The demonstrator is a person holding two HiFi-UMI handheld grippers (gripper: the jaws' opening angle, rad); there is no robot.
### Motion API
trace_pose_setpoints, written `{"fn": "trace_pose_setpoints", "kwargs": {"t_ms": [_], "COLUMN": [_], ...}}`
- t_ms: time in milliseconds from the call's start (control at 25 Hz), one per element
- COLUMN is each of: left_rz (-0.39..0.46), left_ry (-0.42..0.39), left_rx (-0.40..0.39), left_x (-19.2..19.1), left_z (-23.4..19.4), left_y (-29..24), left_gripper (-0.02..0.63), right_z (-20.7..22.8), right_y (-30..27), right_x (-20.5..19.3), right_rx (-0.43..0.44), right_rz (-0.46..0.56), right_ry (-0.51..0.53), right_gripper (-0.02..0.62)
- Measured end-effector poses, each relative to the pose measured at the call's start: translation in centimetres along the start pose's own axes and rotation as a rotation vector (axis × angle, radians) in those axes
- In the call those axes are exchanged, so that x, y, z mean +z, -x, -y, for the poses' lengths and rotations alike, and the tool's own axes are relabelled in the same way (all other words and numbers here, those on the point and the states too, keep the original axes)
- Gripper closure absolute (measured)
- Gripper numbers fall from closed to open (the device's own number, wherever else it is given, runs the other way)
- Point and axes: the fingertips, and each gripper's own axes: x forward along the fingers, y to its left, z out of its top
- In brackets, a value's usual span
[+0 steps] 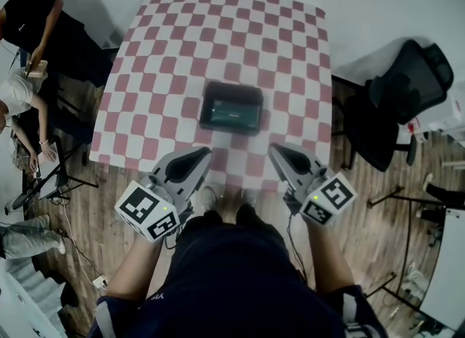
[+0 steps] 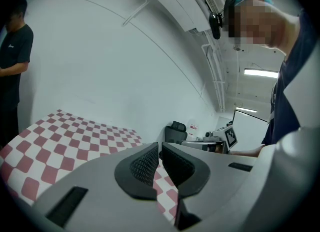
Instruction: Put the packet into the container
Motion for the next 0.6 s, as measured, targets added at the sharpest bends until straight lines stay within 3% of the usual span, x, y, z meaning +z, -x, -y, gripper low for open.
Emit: {"fn": "trace_pose_setpoints", "kwargs": {"t_ms": [600], "left_rz": [-0.007], "left_ry": [0.003], "left_rx": [-0.005], "left_x": [0.1], "left_z": [-0.6], "left_y": [-1.4], "left_gripper": [0.563], "right_z": [1.6], "right_y": [-0.4], "right_x": [0.0], "right_rx": [-0.001], "right_rz": [-0.010], "right_ry": [-0.001], "right_gripper": [0.580]}}
